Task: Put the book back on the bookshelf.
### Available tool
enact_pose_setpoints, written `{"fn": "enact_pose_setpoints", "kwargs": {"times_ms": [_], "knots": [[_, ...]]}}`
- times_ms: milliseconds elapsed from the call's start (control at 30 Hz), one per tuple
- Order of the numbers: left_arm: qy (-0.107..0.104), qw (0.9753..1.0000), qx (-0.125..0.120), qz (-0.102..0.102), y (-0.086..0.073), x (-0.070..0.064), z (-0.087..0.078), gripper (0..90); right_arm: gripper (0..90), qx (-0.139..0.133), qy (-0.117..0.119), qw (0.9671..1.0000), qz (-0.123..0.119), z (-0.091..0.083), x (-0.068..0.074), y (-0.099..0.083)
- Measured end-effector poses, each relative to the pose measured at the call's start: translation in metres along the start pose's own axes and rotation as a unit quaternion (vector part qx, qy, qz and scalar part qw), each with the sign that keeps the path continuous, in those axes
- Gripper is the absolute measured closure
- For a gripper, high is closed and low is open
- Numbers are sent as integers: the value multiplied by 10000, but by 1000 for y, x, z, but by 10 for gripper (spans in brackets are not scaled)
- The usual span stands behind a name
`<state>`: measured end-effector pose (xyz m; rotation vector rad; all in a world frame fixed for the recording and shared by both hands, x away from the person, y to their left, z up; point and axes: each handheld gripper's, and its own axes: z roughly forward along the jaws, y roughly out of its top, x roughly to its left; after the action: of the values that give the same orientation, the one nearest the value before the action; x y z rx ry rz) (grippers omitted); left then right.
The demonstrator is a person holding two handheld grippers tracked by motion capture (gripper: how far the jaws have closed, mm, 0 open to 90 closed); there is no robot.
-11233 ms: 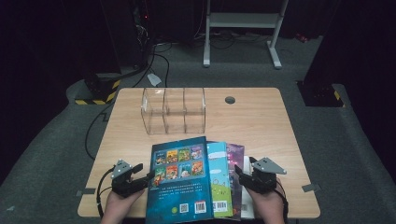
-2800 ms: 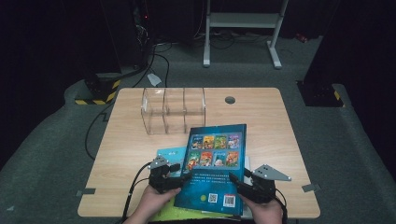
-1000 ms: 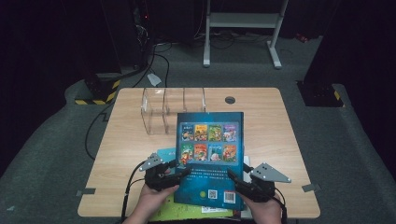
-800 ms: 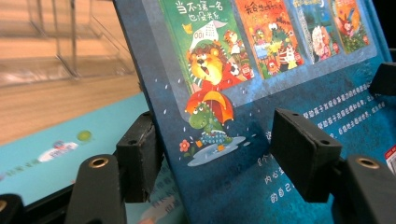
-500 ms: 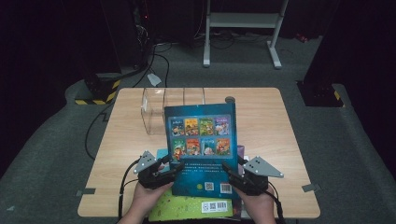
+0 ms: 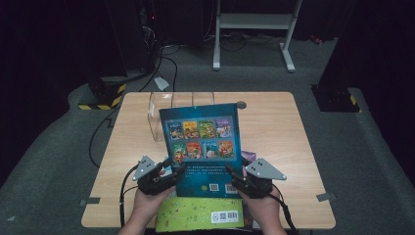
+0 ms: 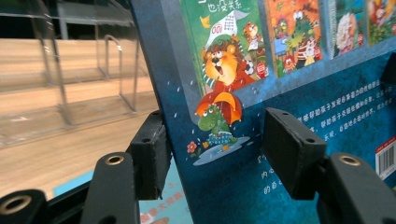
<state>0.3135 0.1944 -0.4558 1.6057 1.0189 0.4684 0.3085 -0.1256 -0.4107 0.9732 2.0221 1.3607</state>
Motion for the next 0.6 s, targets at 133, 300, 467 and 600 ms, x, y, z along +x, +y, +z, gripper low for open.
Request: {"fn": "enact_pose_setpoints", "kwargs": {"times_ms": [133, 300, 467, 600], "knots": [[135, 9998, -116, 46, 3, 4, -5, 461, 552, -47, 28, 10000, -58, 5, 4, 7], [317, 9992, -174, 182, 6, 8, -12, 475, 575, -157, -1, 9997, -184, 10, 11, 13], [409, 9984, -309, 250, 9, 13, -18, 474, 577, -263, -10, 9992, -287, 14, 16, 19], [511, 9972, -349, 426, 12, 20, -25, 474, 577, -338, 22, 9990, -301, 20, 21, 23]]}}
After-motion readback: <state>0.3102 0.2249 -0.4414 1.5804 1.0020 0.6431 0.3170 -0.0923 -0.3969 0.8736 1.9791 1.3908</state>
